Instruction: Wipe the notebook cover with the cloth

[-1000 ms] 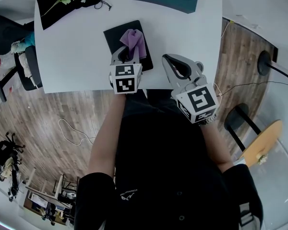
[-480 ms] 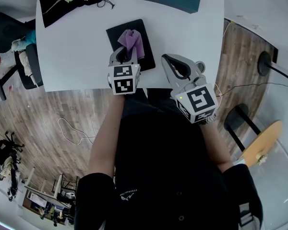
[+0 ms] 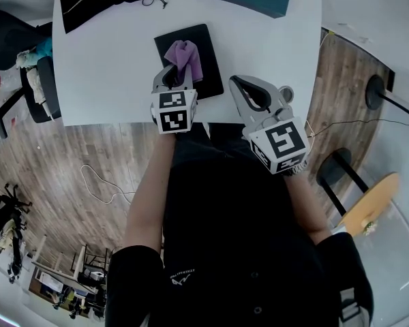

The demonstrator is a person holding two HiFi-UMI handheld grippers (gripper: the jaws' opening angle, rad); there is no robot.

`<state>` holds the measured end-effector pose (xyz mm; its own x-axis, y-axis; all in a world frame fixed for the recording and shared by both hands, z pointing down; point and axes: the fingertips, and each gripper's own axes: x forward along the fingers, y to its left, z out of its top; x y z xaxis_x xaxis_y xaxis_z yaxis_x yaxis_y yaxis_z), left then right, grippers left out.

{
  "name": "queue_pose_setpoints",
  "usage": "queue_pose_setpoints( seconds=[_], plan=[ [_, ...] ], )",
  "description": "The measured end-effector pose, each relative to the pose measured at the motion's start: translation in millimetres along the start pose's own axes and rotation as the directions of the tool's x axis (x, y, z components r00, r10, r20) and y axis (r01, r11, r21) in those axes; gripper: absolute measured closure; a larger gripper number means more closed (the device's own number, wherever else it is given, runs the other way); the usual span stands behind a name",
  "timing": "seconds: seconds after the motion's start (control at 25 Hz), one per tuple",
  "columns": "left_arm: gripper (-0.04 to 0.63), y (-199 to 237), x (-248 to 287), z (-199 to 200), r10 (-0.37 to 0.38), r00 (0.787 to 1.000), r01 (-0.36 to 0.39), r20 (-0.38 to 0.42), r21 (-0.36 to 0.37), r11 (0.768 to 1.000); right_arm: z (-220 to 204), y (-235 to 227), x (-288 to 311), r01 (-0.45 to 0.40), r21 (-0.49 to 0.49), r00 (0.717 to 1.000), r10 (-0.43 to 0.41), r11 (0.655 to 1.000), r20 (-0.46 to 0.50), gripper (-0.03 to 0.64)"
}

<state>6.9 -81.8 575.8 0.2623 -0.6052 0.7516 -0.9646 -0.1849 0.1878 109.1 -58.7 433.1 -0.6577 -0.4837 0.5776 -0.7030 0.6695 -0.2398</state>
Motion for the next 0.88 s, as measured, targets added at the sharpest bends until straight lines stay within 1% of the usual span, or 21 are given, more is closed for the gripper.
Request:
queue_pose_setpoints(
  seconds=[0.88],
  plan=[
    [0.528,27.6,-17.3,-11.1,0.065,0.998,-0.065,0.014,-0.035,0.997,-2.9,14.8,5.7,-0.037,-0.019,0.999,0.036,0.999,-0.014,0.614]
  ],
)
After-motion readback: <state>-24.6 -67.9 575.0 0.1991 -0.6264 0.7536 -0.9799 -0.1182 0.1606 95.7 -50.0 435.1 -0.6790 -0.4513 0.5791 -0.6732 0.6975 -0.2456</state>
